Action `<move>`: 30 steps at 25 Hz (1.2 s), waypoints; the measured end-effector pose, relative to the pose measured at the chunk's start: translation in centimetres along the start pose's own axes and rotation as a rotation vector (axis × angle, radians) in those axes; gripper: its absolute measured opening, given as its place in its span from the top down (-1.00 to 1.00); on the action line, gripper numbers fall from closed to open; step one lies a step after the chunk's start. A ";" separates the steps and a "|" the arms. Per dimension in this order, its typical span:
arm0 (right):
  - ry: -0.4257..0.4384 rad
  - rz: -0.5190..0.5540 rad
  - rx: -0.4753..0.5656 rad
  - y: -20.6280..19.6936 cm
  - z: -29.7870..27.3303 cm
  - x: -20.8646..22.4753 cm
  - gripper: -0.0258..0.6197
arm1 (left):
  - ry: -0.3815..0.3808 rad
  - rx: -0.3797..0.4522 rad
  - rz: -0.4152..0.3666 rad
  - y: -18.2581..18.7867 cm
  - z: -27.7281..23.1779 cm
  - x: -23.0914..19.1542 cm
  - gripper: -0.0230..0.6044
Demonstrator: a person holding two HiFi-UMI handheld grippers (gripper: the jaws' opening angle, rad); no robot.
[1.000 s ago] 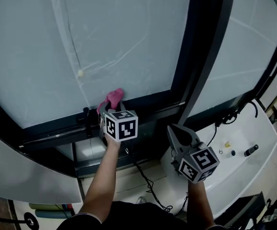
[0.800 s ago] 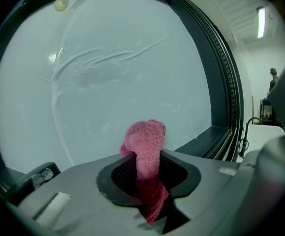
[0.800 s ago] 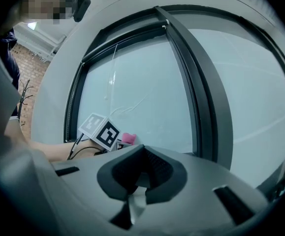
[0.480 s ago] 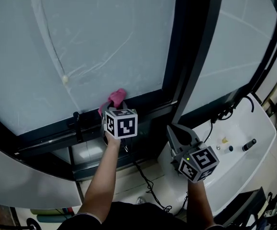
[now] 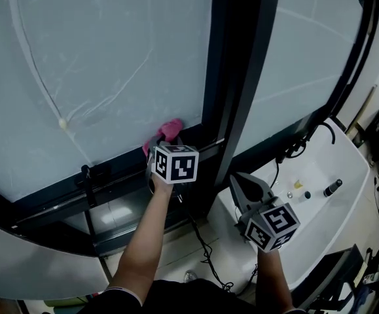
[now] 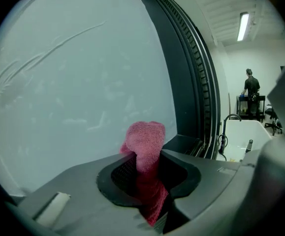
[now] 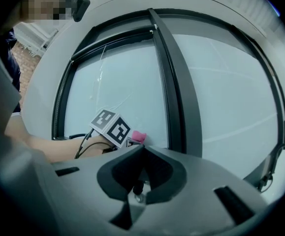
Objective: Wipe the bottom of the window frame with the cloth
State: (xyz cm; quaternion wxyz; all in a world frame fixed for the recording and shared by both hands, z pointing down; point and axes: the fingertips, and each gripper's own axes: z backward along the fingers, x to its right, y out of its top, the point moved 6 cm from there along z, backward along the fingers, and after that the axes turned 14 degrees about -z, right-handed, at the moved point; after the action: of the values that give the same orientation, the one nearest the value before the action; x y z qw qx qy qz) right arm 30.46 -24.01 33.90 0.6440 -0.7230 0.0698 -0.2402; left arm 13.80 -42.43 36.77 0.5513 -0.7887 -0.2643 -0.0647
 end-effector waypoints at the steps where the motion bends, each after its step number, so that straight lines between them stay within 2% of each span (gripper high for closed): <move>1: -0.010 -0.005 0.001 -0.1 0.2 0.3 0.90 | -0.015 0.004 -0.003 0.4 -0.3 0.6 0.56; 11: -0.106 -0.027 0.017 -0.3 2.5 3.1 0.90 | -0.141 0.062 0.012 4.5 -3.8 5.9 0.56; 17: -0.150 -0.043 0.022 -0.6 4.3 4.2 0.90 | -0.162 0.085 0.019 5.6 -4.4 7.2 0.57; 20: -0.145 -0.046 0.023 -0.7 4.6 4.1 0.90 | -0.213 0.114 0.001 5.8 -4.1 7.5 0.57; 26: -0.107 -0.036 0.040 -0.8 4.8 2.1 0.90 | -0.381 0.194 0.002 4.9 -1.0 8.9 0.57; 30: -0.094 0.005 0.068 0.1 5.3 -0.8 0.90 | -0.423 0.244 -0.001 3.4 4.4 8.5 0.57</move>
State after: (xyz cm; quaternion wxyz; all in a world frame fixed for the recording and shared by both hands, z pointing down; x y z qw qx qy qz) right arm 32.13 -18.95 33.35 0.6712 -0.7111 0.0333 -0.2066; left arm 21.85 -36.35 35.54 0.5747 -0.7123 -0.3800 0.1342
